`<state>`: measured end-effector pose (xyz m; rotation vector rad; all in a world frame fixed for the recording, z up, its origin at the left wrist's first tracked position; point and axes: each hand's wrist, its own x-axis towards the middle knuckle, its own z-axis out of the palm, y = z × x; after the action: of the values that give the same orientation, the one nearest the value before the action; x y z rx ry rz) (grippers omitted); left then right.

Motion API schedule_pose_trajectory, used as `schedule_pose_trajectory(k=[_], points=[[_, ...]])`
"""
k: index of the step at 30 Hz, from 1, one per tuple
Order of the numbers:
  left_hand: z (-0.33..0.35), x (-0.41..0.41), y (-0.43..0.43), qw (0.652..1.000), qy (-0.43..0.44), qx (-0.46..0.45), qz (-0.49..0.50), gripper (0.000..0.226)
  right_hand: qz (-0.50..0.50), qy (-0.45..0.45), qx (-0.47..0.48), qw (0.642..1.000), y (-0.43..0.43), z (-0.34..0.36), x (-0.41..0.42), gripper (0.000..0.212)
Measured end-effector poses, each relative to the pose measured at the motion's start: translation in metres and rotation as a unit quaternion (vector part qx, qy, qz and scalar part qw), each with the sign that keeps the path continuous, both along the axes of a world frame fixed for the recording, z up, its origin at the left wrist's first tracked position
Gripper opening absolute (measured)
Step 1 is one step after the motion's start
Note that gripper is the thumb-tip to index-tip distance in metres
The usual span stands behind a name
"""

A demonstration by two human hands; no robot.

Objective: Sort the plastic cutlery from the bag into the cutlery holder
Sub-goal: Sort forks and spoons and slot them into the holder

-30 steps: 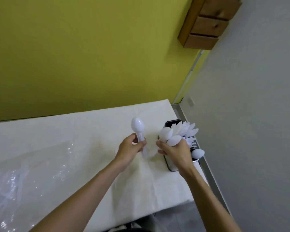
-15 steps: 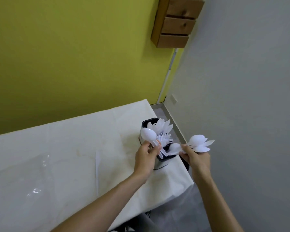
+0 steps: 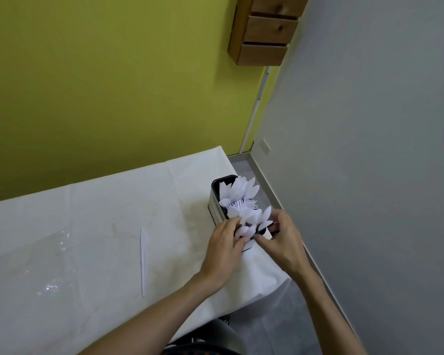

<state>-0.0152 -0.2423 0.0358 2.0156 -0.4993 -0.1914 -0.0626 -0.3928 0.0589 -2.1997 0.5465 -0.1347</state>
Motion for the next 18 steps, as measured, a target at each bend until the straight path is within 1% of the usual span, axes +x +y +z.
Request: schedule_pose_trajectory(k=[1,2,3,5,7,8,10,12,14,16,18], points=[[-0.002,0.0,0.002,1.0,0.0,-0.012,-0.002,0.037,-0.003,-0.006,0.008,1.0,0.0,-0.003,-0.003,0.05],[-0.002,-0.001,0.003,0.999,0.005,-0.031,-0.005,0.04,0.002,-0.022,0.001,1.0,0.002,-0.002,-0.005,0.058],[-0.004,-0.001,0.005,0.999,0.01,-0.048,-0.011,0.044,0.008,-0.045,-0.018,0.999,0.005,0.0,-0.007,0.062],[-0.005,0.0,0.011,0.998,0.01,-0.058,-0.019,0.046,0.035,-0.091,-0.089,0.991,0.011,0.001,-0.009,0.06],[-0.007,0.001,0.021,0.999,0.0,-0.046,-0.017,0.042,0.064,-0.102,-0.163,0.979,0.017,-0.002,-0.01,0.054],[-0.009,0.003,0.028,0.999,-0.008,-0.038,-0.008,0.038,0.066,-0.11,-0.199,0.972,0.02,-0.004,-0.009,0.05],[-0.015,0.007,0.045,0.999,-0.017,-0.023,0.022,0.028,0.039,-0.161,-0.245,0.955,0.029,-0.007,-0.006,0.041],[-0.023,0.013,0.065,0.997,-0.004,-0.005,0.082,0.02,0.017,-0.232,-0.244,0.941,0.04,-0.001,-0.001,0.035],[-0.038,0.02,0.092,0.982,0.035,0.02,0.187,0.014,0.061,-0.276,-0.214,0.935,0.058,0.005,0.011,0.037],[-0.055,0.026,0.121,0.952,0.078,0.071,0.288,0.013,0.126,-0.27,-0.176,0.938,0.079,0.007,0.025,0.038],[-0.071,0.03,0.148,0.92,0.139,0.147,0.335,0.025,0.185,-0.242,-0.152,0.94,0.1,0.002,0.037,0.033]])
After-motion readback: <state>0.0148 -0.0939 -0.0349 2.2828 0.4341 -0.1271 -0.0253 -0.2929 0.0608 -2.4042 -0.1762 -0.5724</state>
